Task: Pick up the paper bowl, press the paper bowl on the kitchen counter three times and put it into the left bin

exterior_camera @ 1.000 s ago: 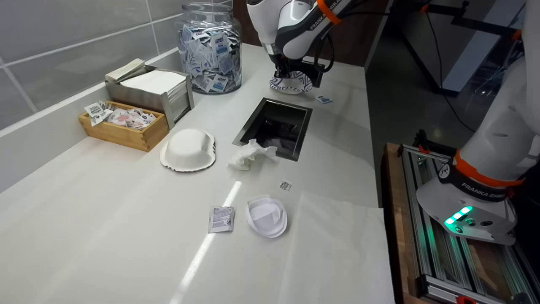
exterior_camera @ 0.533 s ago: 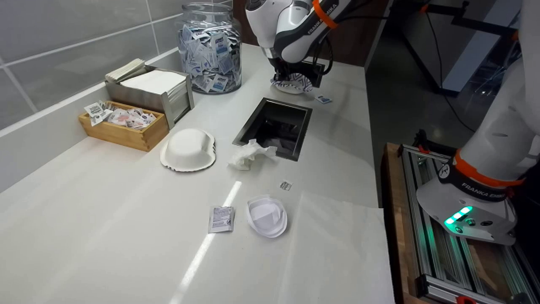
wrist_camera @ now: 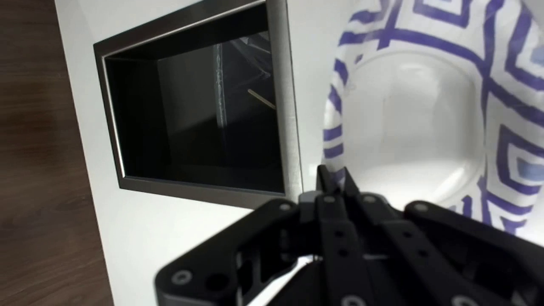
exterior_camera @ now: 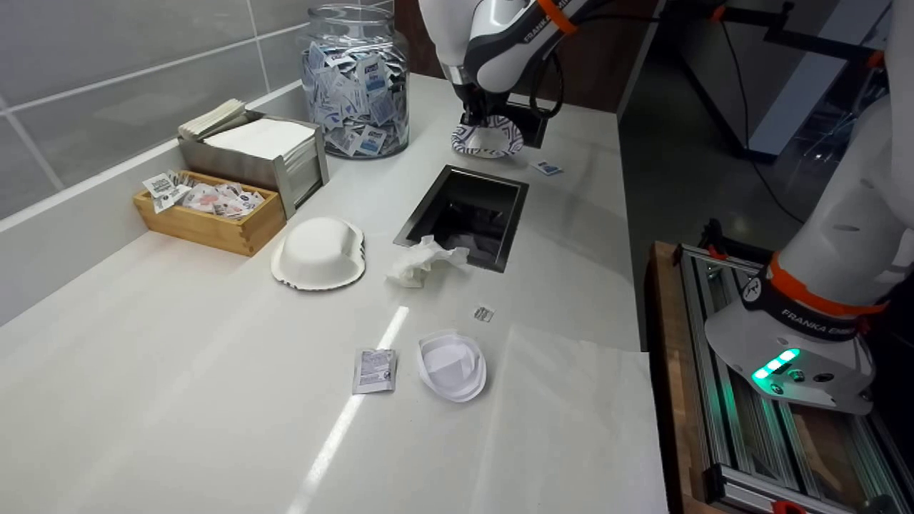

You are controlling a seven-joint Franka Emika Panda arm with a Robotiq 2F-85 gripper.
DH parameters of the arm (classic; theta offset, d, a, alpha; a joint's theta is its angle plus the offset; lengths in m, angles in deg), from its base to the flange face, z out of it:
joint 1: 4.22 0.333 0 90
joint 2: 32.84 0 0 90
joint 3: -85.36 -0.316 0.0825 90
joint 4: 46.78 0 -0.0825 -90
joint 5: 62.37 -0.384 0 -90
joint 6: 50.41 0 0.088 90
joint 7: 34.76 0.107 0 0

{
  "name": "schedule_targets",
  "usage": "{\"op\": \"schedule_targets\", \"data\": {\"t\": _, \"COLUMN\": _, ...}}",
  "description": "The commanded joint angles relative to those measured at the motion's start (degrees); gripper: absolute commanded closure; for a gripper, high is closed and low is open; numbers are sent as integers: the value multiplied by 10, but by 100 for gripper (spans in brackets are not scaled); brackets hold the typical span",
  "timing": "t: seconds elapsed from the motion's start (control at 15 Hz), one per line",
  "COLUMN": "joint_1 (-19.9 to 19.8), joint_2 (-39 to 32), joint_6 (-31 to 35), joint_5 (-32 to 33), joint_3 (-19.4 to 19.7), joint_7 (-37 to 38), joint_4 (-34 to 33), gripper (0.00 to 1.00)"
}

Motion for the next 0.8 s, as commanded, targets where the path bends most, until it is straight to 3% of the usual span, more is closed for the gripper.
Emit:
{"op": "schedule_targets", "data": {"t": 0.0, "joint_1": -33, "joint_2": 91, "joint_6": 27, "joint_5": -85, "joint_3": -21, "joint_7": -44, "joint_4": 67, "gripper": 99}}
{"op": "schedule_targets", "data": {"t": 0.4, "joint_1": -75, "joint_2": 166, "joint_6": -45, "joint_5": -309, "joint_3": -26, "joint_7": -191, "joint_4": 72, "gripper": 99}}
{"op": "schedule_targets", "data": {"t": 0.73, "joint_1": -114, "joint_2": 143, "joint_6": -170, "joint_5": -448, "joint_3": -12, "joint_7": -257, "joint_4": 23, "gripper": 99}}
